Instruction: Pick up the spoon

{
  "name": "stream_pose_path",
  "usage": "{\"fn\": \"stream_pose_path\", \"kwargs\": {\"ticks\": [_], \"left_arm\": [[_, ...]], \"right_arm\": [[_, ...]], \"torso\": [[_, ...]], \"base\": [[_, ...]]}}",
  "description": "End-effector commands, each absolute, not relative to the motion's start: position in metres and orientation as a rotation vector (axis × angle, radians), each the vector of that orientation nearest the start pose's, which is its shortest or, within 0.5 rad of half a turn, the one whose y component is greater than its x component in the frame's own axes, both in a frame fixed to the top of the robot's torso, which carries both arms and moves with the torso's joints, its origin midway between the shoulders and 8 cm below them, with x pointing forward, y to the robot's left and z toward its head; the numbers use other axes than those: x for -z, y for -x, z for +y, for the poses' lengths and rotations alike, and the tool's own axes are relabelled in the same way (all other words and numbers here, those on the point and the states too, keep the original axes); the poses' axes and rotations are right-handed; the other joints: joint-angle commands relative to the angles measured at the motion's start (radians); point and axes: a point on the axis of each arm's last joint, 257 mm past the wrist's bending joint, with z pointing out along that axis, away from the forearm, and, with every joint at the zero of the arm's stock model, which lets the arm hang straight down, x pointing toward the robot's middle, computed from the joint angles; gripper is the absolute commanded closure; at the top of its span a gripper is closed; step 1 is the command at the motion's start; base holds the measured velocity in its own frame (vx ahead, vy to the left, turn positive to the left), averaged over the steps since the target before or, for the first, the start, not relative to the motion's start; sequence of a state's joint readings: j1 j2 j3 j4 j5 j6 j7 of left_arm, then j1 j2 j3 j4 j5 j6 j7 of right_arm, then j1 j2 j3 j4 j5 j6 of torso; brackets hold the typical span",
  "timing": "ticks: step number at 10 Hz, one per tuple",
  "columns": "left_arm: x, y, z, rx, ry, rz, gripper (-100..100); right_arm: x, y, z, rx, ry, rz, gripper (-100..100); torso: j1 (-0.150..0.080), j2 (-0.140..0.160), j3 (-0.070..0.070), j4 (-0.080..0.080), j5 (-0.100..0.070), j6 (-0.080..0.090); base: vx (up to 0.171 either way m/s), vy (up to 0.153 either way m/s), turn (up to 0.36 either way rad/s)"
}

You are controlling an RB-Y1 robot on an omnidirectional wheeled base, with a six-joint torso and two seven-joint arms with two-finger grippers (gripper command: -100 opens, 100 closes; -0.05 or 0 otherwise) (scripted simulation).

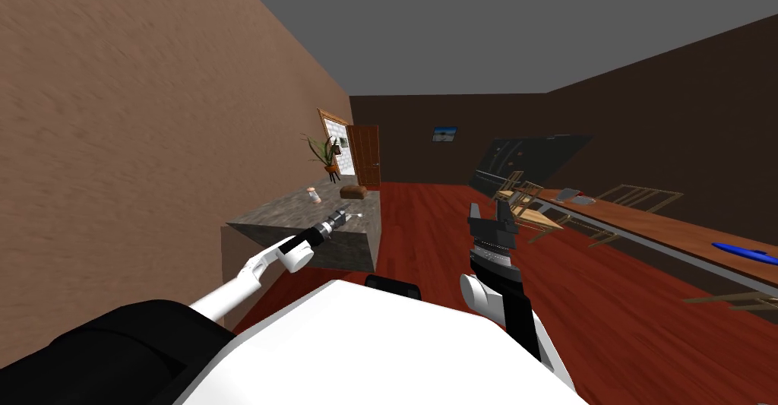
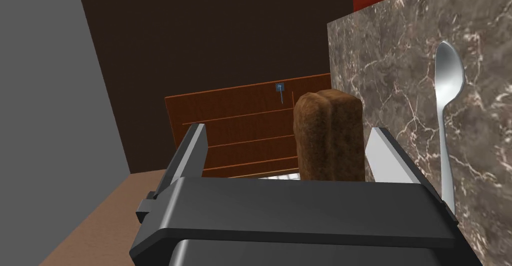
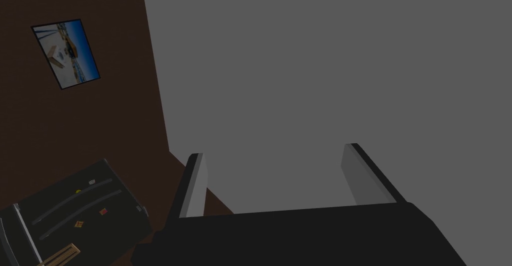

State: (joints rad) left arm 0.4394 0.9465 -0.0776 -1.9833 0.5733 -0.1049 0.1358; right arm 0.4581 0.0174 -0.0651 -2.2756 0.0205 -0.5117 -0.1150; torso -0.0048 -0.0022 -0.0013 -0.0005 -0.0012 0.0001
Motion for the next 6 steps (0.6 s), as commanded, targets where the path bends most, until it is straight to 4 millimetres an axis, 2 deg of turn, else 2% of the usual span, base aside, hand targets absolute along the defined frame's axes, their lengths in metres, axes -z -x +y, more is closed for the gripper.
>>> {"fn": "stream_pose_path", "kwargs": {"ticks": [1, 2, 3, 4, 6], "left_arm": [[0.181, -0.421, 0.343, 1.230, 1.034, 1.563, -100], [0.196, -0.420, 0.355, 1.201, 1.104, 1.600, -100], [0.194, -0.421, 0.358, 1.188, 1.090, 1.619, -100], [0.210, -0.418, 0.369, 1.156, 1.162, 1.649, -100], [0.207, -0.419, 0.373, 1.135, 1.144, 1.676, -100]], "right_arm": [[-0.039, -0.342, -0.295, -1.356, -0.654, 0.544, 0], [-0.039, -0.342, -0.295, -1.356, -0.654, 0.544, 0], [-0.039, -0.342, -0.295, -1.356, -0.654, 0.544, 0], [-0.039, -0.342, -0.295, -1.356, -0.654, 0.544, 0], [-0.039, -0.342, -0.295, -1.356, -0.654, 0.544, 0]], "torso": [[0.000, 0.000, 0.000, 0.000, 0.000, 0.000], [0.002, 0.001, 0.001, 0.000, 0.000, 0.000], [0.002, 0.001, 0.001, 0.000, 0.001, 0.000], [0.002, 0.000, 0.000, 0.000, 0.000, 0.000], [0.001, -0.001, 0.000, 0.000, 0.000, 0.000]], "base": [[0.010, -0.034, 0.002], [0.015, -0.049, -0.008], [0.027, -0.052, 0.002], [0.042, -0.075, -0.010], [0.032, -0.046, 0.001]]}}
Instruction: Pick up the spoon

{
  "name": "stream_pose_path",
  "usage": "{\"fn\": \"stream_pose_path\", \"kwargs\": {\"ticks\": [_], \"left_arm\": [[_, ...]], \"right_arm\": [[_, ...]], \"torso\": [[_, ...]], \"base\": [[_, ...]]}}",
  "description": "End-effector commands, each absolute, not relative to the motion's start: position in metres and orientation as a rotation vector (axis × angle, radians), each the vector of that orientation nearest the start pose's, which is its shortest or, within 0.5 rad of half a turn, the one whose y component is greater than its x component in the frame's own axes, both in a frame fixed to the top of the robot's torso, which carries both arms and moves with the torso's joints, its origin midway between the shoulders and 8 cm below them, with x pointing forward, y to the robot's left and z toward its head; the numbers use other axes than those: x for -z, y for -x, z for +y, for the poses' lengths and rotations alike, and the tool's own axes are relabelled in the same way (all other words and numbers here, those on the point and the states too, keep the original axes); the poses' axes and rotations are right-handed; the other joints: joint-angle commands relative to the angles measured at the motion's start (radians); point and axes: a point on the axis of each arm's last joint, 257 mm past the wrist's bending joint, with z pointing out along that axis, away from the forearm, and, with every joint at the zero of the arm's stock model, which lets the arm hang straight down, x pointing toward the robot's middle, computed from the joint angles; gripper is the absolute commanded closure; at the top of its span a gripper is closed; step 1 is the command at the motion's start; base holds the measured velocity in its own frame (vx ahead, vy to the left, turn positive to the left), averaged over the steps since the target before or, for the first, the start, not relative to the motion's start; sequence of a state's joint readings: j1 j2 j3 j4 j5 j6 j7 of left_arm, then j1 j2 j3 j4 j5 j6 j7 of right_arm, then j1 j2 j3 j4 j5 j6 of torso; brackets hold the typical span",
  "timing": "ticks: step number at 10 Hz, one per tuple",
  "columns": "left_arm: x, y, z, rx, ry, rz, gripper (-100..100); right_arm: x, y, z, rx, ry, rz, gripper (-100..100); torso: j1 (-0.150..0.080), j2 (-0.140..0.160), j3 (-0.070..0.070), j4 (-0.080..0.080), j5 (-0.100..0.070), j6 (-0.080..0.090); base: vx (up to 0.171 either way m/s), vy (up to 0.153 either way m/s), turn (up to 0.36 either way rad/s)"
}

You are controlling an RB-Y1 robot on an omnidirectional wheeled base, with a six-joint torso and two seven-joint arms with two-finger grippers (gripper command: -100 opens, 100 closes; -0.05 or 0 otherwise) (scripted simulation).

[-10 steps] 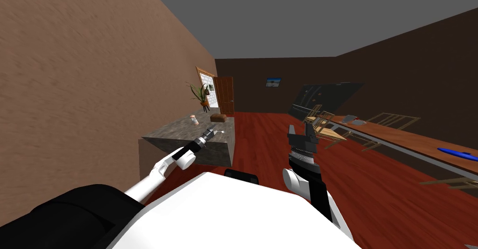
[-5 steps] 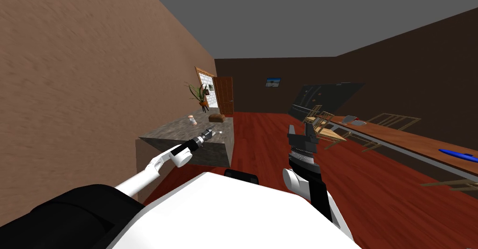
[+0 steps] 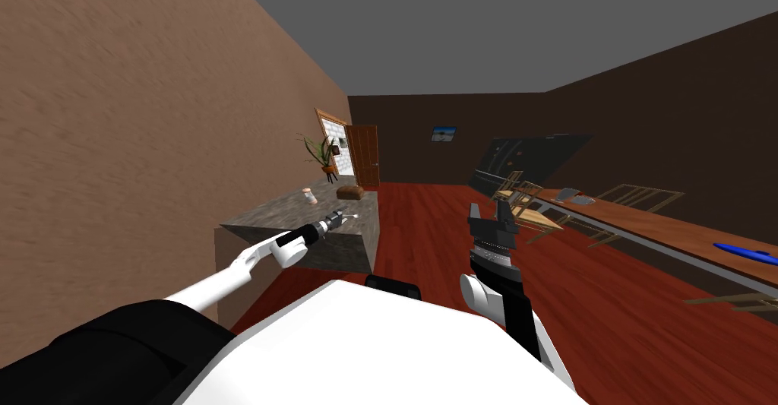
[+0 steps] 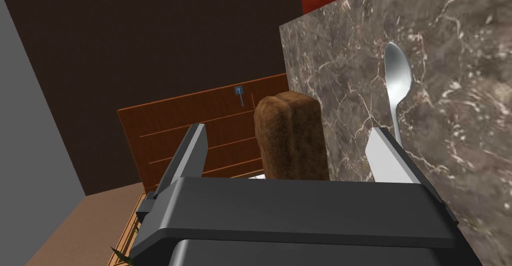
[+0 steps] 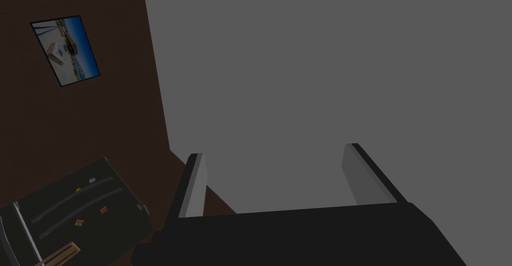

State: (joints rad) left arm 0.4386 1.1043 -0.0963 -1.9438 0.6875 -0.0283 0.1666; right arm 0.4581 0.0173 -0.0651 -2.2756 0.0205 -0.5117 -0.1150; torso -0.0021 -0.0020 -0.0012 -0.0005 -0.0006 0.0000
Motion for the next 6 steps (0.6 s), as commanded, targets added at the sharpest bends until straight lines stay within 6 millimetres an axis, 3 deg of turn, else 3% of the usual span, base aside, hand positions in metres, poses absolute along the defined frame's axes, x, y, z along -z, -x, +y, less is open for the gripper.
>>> {"fn": "stream_pose_path", "kwargs": {"ticks": [1, 2, 3, 4, 5, 6], "left_arm": [[0.221, -0.416, 0.386, 1.094, 1.214, 1.710, -100], [0.219, -0.416, 0.389, 1.080, 1.202, 1.726, -100], [0.233, -0.411, 0.401, 1.034, 1.270, 1.757, -100], [0.230, -0.412, 0.405, 1.016, 1.257, 1.775, -100], [0.244, -0.405, 0.418, 0.965, 1.323, 1.805, -100], [0.241, -0.405, 0.421, 0.950, 1.314, 1.818, -100]], "right_arm": [[-0.039, -0.342, -0.295, -1.356, -0.654, 0.544, 0], [-0.039, -0.342, -0.295, -1.356, -0.654, 0.544, 0], [-0.039, -0.342, -0.295, -1.356, -0.654, 0.544, 0], [-0.039, -0.342, -0.295, -1.356, -0.654, 0.544, 0], [-0.039, -0.342, -0.295, -1.356, -0.654, 0.544, 0], [-0.039, -0.342, -0.295, -1.356, -0.654, 0.544, 0]], "torso": [[0.000, 0.000, 0.000, 0.000, 0.000, 0.000], [-0.001, -0.001, -0.001, 0.000, 0.000, 0.000], [-0.001, -0.001, 0.000, 0.000, 0.000, 0.000], [-0.001, -0.001, -0.001, 0.000, 0.000, 0.000], [-0.001, -0.001, -0.001, 0.000, 0.000, 0.000], [-0.002, -0.002, -0.001, 0.000, 0.000, 0.000]], "base": [[0.045, -0.058, -0.024], [0.041, -0.053, -0.005], [0.047, -0.049, -0.019], [0.044, -0.044, -0.009], [0.050, -0.070, -0.036], [0.056, -0.062, -0.014]]}}
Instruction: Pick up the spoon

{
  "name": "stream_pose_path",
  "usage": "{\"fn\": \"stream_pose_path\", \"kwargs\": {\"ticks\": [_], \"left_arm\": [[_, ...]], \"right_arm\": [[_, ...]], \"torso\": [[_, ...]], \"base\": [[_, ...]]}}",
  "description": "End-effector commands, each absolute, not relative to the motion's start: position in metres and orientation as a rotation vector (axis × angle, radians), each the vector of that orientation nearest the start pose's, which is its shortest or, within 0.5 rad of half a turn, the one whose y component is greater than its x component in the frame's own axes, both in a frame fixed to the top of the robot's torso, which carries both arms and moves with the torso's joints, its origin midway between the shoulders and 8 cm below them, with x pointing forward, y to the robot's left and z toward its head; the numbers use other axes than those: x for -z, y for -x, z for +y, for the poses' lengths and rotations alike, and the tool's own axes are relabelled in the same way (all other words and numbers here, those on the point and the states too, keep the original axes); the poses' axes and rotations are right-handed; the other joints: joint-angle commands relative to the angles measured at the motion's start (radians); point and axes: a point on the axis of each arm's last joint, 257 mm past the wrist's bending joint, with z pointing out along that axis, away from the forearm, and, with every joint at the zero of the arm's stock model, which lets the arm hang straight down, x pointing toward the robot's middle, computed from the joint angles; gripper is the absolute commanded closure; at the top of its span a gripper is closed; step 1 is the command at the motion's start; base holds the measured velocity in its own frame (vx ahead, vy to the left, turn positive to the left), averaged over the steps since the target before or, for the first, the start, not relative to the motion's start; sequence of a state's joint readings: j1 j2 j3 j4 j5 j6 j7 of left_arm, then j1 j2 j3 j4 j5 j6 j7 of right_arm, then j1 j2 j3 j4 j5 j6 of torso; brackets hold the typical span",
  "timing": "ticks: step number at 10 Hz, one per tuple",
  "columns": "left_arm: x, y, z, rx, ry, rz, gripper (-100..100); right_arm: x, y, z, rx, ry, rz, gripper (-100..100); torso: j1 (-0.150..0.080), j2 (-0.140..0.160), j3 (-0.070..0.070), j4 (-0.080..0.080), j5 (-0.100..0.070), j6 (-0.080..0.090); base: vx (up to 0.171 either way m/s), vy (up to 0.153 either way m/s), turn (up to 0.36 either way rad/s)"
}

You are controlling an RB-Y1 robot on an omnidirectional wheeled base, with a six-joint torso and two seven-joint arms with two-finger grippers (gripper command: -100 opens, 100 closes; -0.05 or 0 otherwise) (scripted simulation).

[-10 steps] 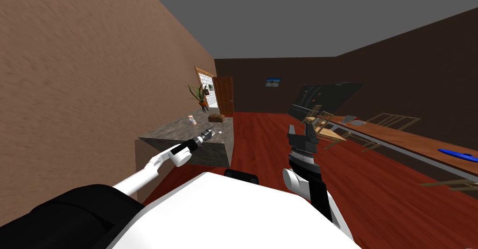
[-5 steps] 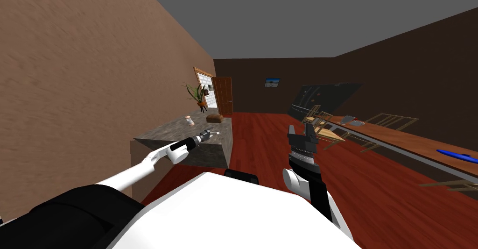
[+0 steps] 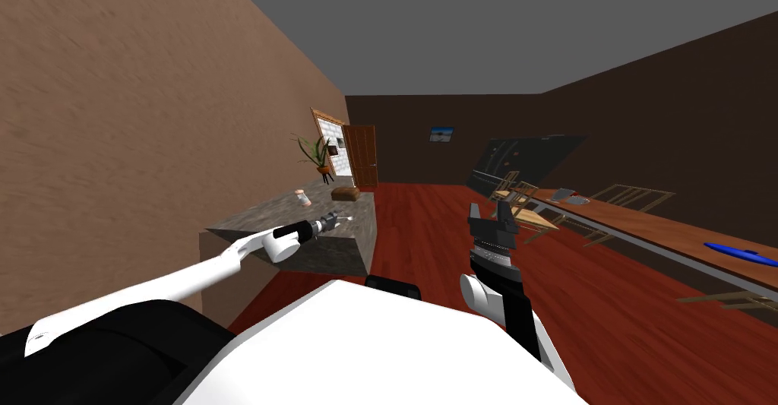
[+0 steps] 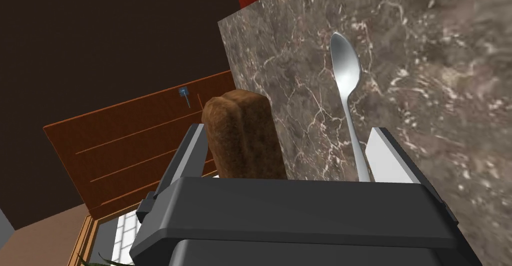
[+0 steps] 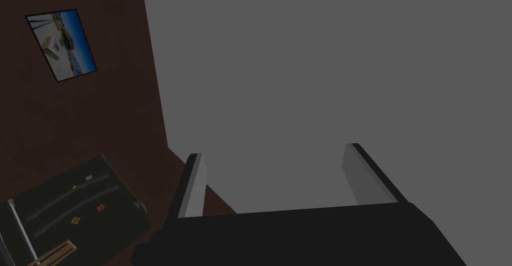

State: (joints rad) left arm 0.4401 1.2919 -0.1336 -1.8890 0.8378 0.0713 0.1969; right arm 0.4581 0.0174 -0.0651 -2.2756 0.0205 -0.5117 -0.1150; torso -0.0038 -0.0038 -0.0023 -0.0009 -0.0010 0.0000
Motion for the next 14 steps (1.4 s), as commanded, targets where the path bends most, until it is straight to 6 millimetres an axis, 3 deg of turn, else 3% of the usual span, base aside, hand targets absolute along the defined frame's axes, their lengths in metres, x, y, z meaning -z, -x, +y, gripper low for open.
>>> {"fn": "stream_pose_path", "kwargs": {"ticks": [1, 4, 6, 7, 8, 9, 11, 13, 14], "left_arm": [[0.254, -0.397, 0.435, 0.892, 1.377, 1.848, -100], [0.261, -0.389, 0.454, 0.809, 1.427, 1.891, -100], [0.279, -0.367, 0.482, 0.678, 1.530, 1.941, -100], [0.278, -0.366, 0.485, 0.660, 1.537, 1.949, -100], [0.286, -0.353, 0.500, 0.584, 1.591, 1.973, -100], [0.286, -0.353, 0.500, 0.584, 1.591, 1.973, -100], [0.299, -0.324, 0.528, 0.438, 1.683, 2.011, -100], [0.300, -0.322, 0.528, 0.432, 1.694, 2.012, -100], [0.306, -0.306, 0.542, 0.354, 1.738, 2.031, -100]], "right_arm": [[-0.039, -0.342, -0.295, -1.356, -0.654, 0.544, 0], [-0.039, -0.342, -0.295, -1.356, -0.654, 0.544, 0], [-0.039, -0.342, -0.295, -1.356, -0.654, 0.544, 0], [-0.039, -0.342, -0.295, -1.356, -0.654, 0.544, 0], [-0.039, -0.342, -0.295, -1.356, -0.654, 0.544, 0], [-0.039, -0.342, -0.295, -1.356, -0.654, 0.544, 0], [-0.039, -0.342, -0.295, -1.356, -0.654, 0.544, 0], [-0.039, -0.342, -0.295, -1.356, -0.654, 0.544, 0], [-0.039, -0.342, -0.295, -1.356, -0.654, 0.544, 0]], "torso": [[0.000, 0.000, 0.000, 0.000, 0.000, 0.000], [0.001, -0.002, -0.001, 0.000, 0.000, 0.000], [0.000, -0.001, -0.001, 0.000, 0.000, 0.000], [0.000, -0.003, -0.002, -0.001, 0.000, 0.000], [0.001, -0.003, -0.002, -0.001, 0.000, 0.000], [0.001, -0.003, -0.002, -0.001, 0.000, 0.000], [0.002, -0.002, -0.001, 0.000, 0.001, 0.000], [0.002, -0.003, -0.002, -0.001, 0.001, 0.000], [0.003, 0.000, 0.000, 0.000, 0.001, 0.000]], "base": [[0.076, -0.057, -0.040], [0.071, -0.048, -0.031], [0.093, -0.063, -0.064], [0.100, -0.036, -0.033], [0.090, -0.047, -0.065], [0.074, -0.034, -0.034], [0.106, -0.030, -0.095], [0.070, -0.017, -0.008], [0.072, -0.031, -0.082]]}}
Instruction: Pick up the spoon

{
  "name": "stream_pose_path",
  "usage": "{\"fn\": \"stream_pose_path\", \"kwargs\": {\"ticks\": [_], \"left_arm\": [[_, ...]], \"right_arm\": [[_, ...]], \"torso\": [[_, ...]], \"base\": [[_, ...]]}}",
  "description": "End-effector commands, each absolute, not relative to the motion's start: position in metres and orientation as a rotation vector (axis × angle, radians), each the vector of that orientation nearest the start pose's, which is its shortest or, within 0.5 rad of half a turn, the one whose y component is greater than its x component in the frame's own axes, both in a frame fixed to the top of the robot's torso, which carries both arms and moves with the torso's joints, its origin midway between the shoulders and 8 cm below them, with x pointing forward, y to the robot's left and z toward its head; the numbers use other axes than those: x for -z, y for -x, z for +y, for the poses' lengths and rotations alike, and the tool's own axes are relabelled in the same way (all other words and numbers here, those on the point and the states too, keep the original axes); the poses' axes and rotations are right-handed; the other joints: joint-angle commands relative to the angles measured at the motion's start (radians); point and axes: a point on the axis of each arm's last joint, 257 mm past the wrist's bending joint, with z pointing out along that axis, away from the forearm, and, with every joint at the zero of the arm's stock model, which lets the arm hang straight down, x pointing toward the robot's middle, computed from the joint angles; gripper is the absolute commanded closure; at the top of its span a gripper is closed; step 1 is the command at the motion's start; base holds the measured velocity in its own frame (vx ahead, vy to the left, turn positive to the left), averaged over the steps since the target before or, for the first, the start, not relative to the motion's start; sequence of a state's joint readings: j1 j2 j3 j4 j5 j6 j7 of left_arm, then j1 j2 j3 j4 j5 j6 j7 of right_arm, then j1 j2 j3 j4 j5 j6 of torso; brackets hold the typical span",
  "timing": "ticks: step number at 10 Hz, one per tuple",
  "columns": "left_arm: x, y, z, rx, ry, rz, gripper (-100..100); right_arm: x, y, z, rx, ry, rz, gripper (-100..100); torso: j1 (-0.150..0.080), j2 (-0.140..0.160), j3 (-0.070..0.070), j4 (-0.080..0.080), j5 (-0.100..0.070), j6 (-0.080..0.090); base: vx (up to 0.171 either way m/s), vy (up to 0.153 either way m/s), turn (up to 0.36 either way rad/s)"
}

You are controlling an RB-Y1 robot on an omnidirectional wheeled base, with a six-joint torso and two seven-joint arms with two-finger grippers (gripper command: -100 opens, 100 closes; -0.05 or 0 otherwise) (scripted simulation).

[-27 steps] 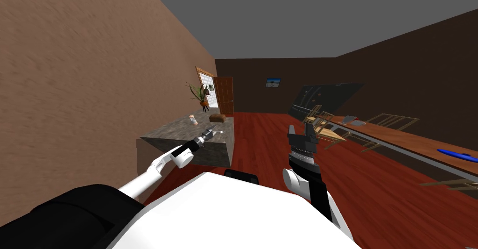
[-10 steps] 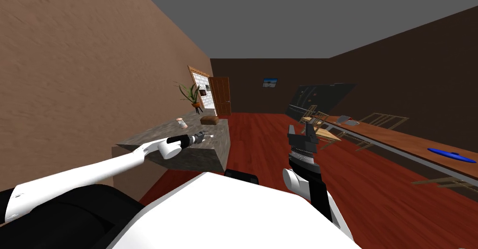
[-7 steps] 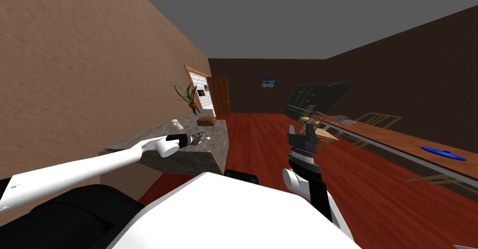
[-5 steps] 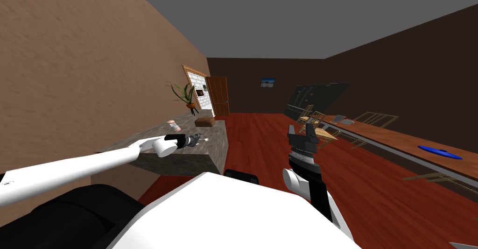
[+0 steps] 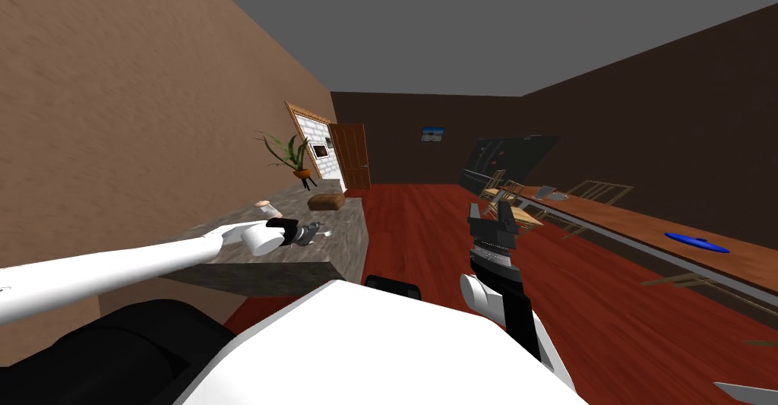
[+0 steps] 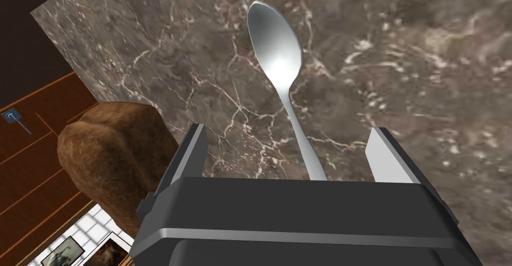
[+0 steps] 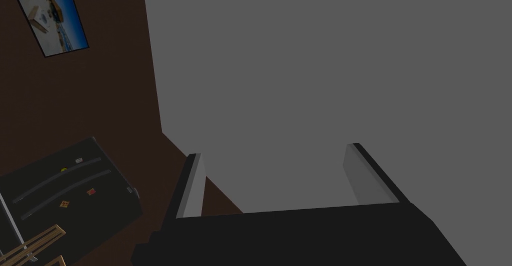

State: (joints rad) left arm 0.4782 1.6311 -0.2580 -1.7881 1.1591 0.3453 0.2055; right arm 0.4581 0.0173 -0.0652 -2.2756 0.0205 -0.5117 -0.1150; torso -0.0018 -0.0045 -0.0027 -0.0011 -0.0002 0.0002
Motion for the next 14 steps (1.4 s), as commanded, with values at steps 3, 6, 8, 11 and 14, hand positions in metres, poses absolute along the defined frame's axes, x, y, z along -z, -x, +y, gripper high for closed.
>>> {"fn": "stream_pose_path", "kwargs": {"ticks": [3, 6, 8, 11, 14], "left_arm": [[0.311, -0.288, 0.553, 0.282, 1.792, 2.044, -100], [0.323, -0.232, 0.581, 0.070, 1.932, 2.077, -100], [0.327, -0.194, 0.595, -0.061, 2.018, 2.089, -100], [0.328, -0.143, 0.610, -0.231, 2.130, 2.093, -100], [0.326, -0.100, 0.618, -0.370, 2.224, 2.086, -100]], "right_arm": [[-0.039, -0.342, -0.295, -1.356, -0.654, 0.544, 0], [-0.039, -0.342, -0.295, -1.356, -0.654, 0.544, 0], [-0.039, -0.342, -0.295, -1.356, -0.654, 0.544, 0], [-0.039, -0.342, -0.295, -1.356, -0.654, 0.544, 0], [-0.039, -0.342, -0.295, -1.356, -0.654, 0.544, 0]], "torso": [[0.002, 0.000, 0.000, 0.000, 0.000, 0.000], [0.000, -0.005, -0.003, -0.001, 0.000, 0.000], [0.000, -0.006, -0.004, -0.002, 0.000, 0.000], [0.002, -0.003, -0.002, -0.001, 0.000, 0.000], [0.001, -0.001, -0.001, 0.000, 0.000, 0.000]], "base": [[0.073, -0.010, -0.052], [0.140, -0.026, -0.104], [0.167, -0.024, -0.108], [0.119, 0.002, -0.086], [0.095, -0.008, -0.065]]}}
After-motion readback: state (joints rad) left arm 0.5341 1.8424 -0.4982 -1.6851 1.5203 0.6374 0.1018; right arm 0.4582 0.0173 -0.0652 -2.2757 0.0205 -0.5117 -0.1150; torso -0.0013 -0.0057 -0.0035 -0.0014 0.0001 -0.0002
